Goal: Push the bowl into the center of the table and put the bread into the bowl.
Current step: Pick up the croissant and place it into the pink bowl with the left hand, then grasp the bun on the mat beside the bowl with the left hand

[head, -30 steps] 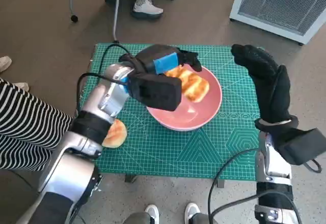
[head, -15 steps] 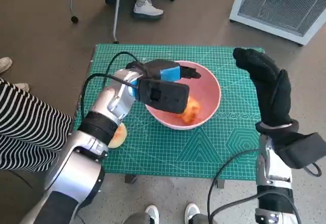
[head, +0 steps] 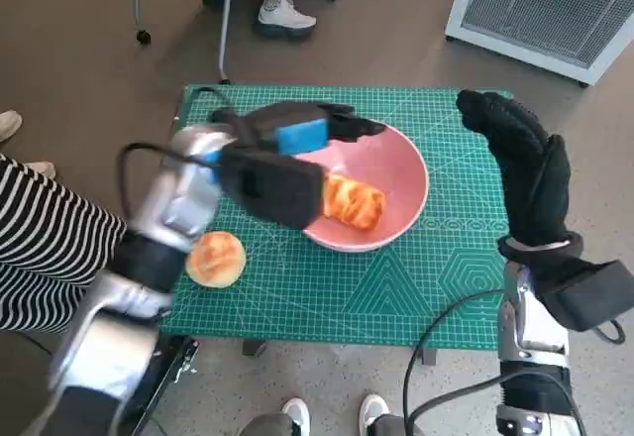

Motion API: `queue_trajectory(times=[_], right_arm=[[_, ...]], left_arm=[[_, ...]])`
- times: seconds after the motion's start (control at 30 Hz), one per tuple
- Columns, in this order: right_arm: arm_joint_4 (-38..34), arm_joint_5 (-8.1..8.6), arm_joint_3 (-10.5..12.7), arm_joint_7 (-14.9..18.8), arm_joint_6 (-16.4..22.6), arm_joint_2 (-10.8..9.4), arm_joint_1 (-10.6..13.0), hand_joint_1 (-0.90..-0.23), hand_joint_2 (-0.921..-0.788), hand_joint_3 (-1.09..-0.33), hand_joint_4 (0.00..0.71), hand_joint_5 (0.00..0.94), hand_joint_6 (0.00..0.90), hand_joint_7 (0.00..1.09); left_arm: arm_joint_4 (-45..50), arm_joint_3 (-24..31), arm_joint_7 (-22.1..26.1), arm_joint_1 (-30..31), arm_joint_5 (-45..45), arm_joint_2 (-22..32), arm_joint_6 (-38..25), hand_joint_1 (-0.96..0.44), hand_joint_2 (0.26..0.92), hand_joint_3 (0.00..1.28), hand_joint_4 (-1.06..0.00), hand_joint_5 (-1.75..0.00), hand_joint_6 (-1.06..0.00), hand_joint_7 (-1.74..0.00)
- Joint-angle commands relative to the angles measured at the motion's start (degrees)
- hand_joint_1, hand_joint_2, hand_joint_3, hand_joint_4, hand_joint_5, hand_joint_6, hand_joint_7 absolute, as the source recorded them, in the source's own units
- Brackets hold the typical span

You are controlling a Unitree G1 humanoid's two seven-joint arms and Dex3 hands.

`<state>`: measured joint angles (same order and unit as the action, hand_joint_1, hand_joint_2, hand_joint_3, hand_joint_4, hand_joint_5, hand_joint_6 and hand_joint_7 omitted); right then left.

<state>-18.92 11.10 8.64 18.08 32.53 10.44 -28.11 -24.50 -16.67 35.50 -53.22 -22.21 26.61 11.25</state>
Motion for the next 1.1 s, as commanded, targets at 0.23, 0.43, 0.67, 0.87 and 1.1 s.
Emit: queue_trajectory(times=[0.23,0.43,0.67,0.87,1.1], right_arm=[[1.34,0.41,-0.34,-0.36,-0.94,-0.99,2.89,-0.824,-0.921,-0.760,0.202,0.000,0.068,0.55],[2.04,0.87,-0.66,-0.07,-1.29,-1.36,3.21,-0.824,-0.921,-0.760,0.201,0.000,0.068,0.55],[2.20,1.20,-0.84,0.30,-1.58,-1.76,3.24,-0.826,-0.921,-0.760,0.205,0.002,0.068,0.55],[1.96,1.48,-0.76,0.74,-1.41,-1.68,3.31,-0.827,-0.921,-0.761,0.206,0.002,0.068,0.55],[1.68,1.96,-0.61,1.25,-1.65,-1.68,3.45,-0.831,-0.921,-0.762,0.205,0.002,0.067,0.56]], left_arm=[[20.84,16.75,8.03,16.89,13.41,16.02,-1.13,-0.26,0.774,0.01,-0.08,0.00,-0.23,-0.01],[24.01,19.96,12.33,22.08,15.47,22.90,-3.23,-0.20,0.729,0.00,-0.07,0.00,-0.23,-0.01],[28.47,22.29,14.41,29.53,16.94,26.74,-4.78,-0.08,0.694,0.00,-0.08,0.00,-0.23,-0.01],[31.07,22.22,15.24,33.18,17.45,27.62,-5.86,-0.05,0.689,0.00,-0.09,0.00,-0.23,-0.01],[30.62,20.94,15.59,34.88,17.40,26.83,-5.95,-0.03,0.688,0.00,-0.10,-0.01,-0.23,0.00]])
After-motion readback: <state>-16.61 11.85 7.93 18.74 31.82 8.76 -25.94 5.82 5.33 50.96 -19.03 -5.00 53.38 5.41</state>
